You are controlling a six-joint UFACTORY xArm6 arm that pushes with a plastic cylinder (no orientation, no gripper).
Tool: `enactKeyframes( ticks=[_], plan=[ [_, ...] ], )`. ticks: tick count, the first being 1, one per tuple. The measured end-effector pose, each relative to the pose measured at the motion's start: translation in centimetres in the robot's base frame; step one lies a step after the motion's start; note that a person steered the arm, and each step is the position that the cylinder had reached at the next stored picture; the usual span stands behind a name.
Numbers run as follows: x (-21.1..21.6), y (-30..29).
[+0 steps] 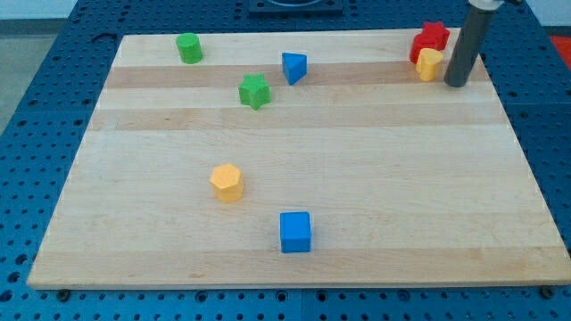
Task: Move your arm to the blue cube
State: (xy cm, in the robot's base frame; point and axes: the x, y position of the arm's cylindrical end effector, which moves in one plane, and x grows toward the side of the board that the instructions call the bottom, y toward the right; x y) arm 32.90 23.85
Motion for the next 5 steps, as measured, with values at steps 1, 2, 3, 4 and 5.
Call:
enactKeyframes(
  ticks=[1, 2, 3, 4, 5],
  plan=[
    [0.3, -0.2],
    [0.8, -0.5],
    [1.8, -1.0],
    [1.8, -1.0],
    [2.7, -1.0]
  ],
)
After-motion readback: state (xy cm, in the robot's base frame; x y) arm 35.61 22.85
